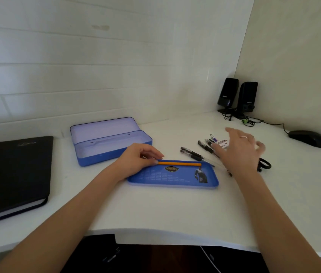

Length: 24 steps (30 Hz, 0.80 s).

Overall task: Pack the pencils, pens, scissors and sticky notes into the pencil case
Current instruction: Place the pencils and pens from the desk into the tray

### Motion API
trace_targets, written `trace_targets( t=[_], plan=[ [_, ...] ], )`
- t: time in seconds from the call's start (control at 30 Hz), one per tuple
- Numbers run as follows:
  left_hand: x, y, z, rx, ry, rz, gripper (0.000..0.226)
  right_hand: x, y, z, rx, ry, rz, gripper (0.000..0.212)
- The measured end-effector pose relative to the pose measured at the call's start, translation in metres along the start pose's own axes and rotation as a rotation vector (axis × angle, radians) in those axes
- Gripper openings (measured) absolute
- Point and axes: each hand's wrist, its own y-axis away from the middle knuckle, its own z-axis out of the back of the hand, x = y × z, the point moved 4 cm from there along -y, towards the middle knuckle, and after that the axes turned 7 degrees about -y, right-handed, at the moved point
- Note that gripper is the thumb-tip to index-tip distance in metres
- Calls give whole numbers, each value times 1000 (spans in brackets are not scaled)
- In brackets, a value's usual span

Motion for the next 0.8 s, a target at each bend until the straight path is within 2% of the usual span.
trace_targets(
  t=[0.07,0.13,0.2,0.37,0.5,0.67,0.73,0.8],
  plan=[
    [1,0,0,-1,2,2,24,-18,-2,-15,182,112,-145,76],
    [1,-1,0,1,5,0,23,-25,-3,-24,220,137,-157,69],
    [1,-1,-1,2,4,-1,22,-24,-6,-24,164,136,-101,54],
    [2,-3,-1,4,-3,-8,21,-15,-3,-16,83,49,-35,40],
    [3,-3,-2,-1,-10,-13,21,-3,-2,-4,-101,-37,103,20],
    [2,-3,-2,-5,1,-7,19,17,4,8,-214,-265,184,21],
    [2,-4,-2,-1,4,-1,18,36,6,15,-274,-351,288,23],
    [1,-3,-2,2,13,-3,18,62,0,11,-211,-350,418,21]
  ],
)
